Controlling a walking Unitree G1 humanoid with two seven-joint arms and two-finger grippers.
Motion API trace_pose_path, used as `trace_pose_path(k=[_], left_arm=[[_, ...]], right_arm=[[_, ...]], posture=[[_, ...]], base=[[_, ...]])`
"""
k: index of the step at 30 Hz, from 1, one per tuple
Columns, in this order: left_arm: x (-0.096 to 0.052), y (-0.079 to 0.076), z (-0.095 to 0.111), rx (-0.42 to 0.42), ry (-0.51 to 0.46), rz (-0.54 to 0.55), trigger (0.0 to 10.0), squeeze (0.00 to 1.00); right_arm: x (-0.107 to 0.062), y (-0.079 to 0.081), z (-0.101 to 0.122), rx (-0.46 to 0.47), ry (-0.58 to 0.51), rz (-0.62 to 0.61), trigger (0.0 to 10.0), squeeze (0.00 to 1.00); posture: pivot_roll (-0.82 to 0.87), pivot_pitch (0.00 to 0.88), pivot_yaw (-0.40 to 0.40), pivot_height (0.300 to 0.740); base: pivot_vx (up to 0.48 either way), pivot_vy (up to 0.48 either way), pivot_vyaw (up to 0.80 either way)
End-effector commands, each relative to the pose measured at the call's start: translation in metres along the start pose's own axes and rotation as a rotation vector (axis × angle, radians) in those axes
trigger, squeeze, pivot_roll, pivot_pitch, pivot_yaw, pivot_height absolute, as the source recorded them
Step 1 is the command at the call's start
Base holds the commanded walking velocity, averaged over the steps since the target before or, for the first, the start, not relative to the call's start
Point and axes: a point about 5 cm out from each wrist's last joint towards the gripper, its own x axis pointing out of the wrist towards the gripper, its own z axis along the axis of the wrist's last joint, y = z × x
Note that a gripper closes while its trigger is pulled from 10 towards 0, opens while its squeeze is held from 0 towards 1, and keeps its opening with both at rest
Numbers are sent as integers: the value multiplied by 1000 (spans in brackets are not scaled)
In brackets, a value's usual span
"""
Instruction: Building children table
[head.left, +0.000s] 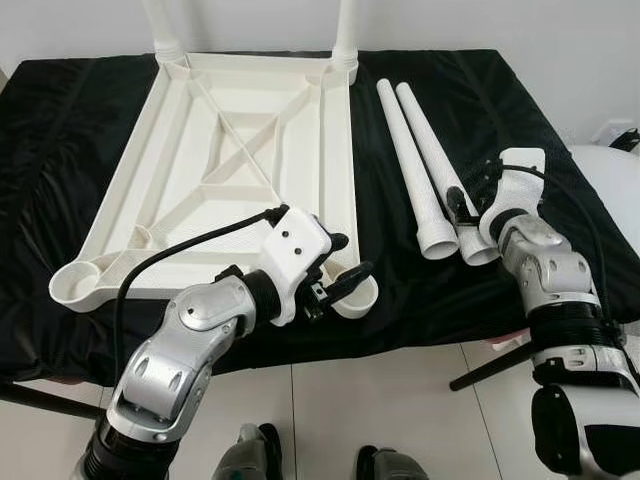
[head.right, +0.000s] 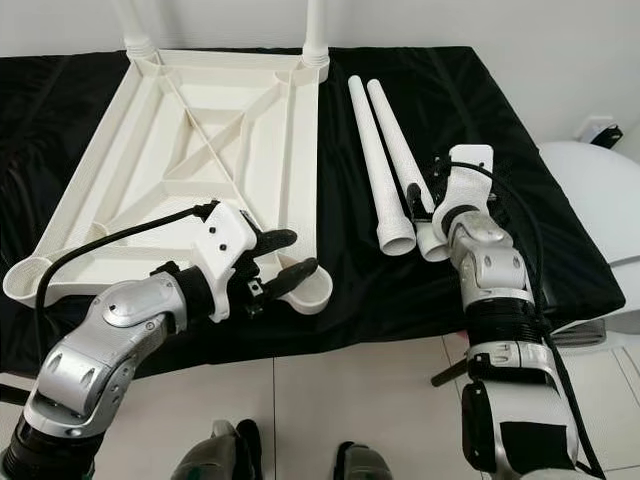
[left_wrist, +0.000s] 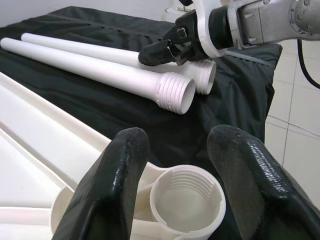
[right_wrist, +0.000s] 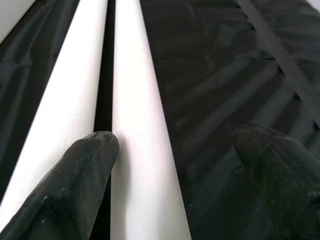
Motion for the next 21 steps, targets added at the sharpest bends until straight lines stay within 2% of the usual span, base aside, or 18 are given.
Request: trace_pose_path(k=[1, 5, 9, 11, 14, 19, 21], left_arm=[[0, -8, 3, 2, -5, -93, 10000, 0], [1, -9, 4, -10, -6, -83, 10000, 0], [1, -9, 5, -16, -7, -79, 10000, 0], [1, -9, 5, -18, -9, -70, 10000, 0], [2, -8, 5, -18, -11, -62, 10000, 0], [4, -7, 6, -21, -20, -44, 10000, 0], [4, -7, 6, -21, -21, -43, 10000, 0]], right_arm=[[1, -5, -5, 18, 62, 13, 10000, 0], [4, -10, 2, 43, 124, 39, 10000, 0], [5, -12, 4, 31, 159, 49, 10000, 0], [6, -15, 4, 14, 228, 66, 10000, 0], [6, -16, 4, 0, 259, 77, 10000, 0], [4, -16, 3, -18, 367, 184, 10000, 0], [3, -15, 3, -17, 376, 197, 10000, 0]], posture=[[-15, 233, -14, 740], [-18, 233, -16, 740], [-21, 233, -19, 740], [-28, 232, -26, 740], [-31, 231, -31, 740], [-42, 225, -43, 740], [-42, 225, -43, 740]], base=[[0, 0, 0], [0, 0, 0], [0, 0, 0], [0, 0, 0], [0, 0, 0], [0, 0, 0], [0, 0, 0]])
